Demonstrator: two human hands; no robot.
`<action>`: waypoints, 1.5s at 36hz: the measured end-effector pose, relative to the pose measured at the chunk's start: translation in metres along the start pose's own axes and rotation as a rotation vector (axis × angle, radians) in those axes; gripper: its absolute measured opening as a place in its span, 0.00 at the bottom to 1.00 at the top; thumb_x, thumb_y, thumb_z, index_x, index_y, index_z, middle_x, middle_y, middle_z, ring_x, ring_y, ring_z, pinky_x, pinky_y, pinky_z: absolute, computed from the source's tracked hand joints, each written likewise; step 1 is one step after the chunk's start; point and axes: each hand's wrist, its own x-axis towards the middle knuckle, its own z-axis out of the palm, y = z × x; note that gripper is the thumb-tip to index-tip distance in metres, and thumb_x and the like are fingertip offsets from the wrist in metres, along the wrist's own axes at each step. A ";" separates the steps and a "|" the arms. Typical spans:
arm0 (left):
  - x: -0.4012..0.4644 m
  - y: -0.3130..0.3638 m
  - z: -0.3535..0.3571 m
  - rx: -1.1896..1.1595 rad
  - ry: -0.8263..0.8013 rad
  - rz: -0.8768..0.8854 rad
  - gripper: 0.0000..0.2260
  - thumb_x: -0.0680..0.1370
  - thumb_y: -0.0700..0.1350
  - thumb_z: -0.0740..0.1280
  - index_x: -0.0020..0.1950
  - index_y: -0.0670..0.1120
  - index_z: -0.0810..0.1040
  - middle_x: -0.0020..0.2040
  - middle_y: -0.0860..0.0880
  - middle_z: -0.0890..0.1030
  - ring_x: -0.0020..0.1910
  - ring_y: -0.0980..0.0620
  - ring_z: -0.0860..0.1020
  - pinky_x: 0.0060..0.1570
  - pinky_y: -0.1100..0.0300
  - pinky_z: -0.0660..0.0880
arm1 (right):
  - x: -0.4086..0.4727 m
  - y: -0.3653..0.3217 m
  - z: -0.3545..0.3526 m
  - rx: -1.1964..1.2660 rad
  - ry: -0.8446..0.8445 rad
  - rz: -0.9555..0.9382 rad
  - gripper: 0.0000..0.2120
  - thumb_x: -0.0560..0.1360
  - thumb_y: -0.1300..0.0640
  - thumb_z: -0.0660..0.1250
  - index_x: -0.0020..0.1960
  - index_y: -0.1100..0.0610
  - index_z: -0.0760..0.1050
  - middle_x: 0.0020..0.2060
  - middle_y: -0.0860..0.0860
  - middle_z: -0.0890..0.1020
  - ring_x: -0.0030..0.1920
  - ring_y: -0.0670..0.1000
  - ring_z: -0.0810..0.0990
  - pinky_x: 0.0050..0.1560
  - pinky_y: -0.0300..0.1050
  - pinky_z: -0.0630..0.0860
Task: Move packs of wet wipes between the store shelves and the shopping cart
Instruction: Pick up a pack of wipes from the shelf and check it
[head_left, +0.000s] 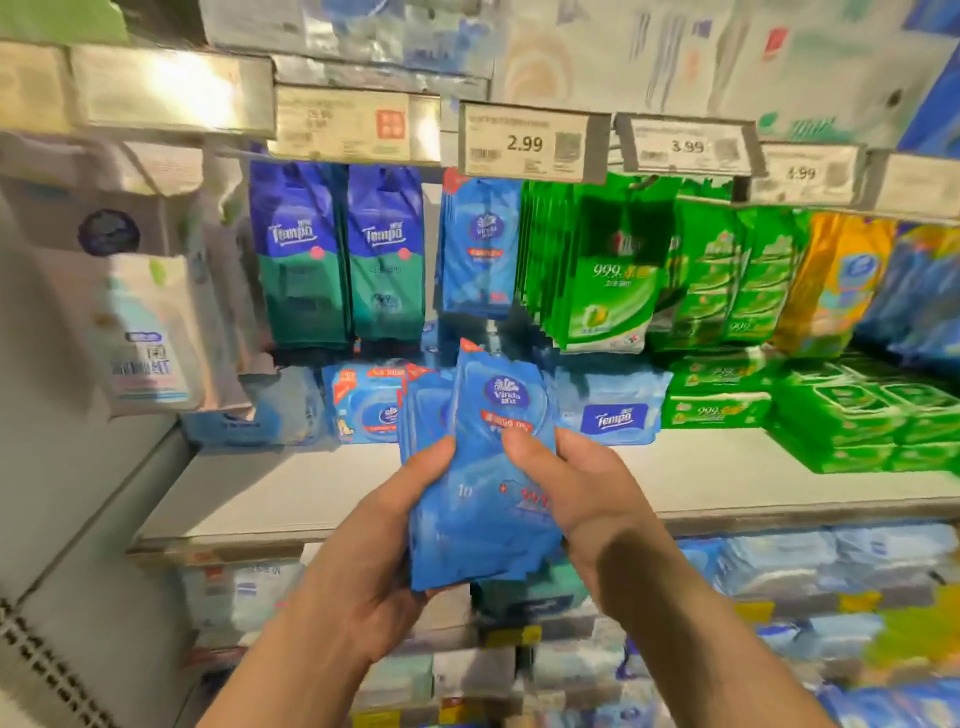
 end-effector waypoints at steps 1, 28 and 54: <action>0.006 0.006 -0.001 0.023 0.025 0.016 0.18 0.74 0.50 0.65 0.58 0.42 0.84 0.50 0.41 0.87 0.43 0.44 0.87 0.32 0.55 0.83 | 0.006 -0.001 0.003 0.008 -0.007 -0.001 0.22 0.66 0.41 0.75 0.52 0.56 0.84 0.47 0.56 0.88 0.52 0.61 0.86 0.57 0.63 0.81; 0.038 0.031 -0.016 0.054 0.122 0.190 0.48 0.38 0.48 0.85 0.58 0.39 0.83 0.50 0.38 0.86 0.43 0.37 0.86 0.37 0.48 0.84 | 0.063 -0.080 -0.004 0.090 0.003 -0.551 0.06 0.81 0.57 0.67 0.58 0.54 0.76 0.45 0.46 0.87 0.42 0.45 0.86 0.43 0.45 0.83; 0.041 0.027 -0.021 0.006 0.161 0.219 0.34 0.51 0.42 0.77 0.58 0.39 0.84 0.47 0.36 0.86 0.37 0.38 0.86 0.29 0.49 0.82 | 0.146 -0.021 0.034 0.244 0.124 -0.038 0.14 0.83 0.46 0.62 0.48 0.58 0.71 0.27 0.51 0.76 0.22 0.48 0.71 0.22 0.39 0.64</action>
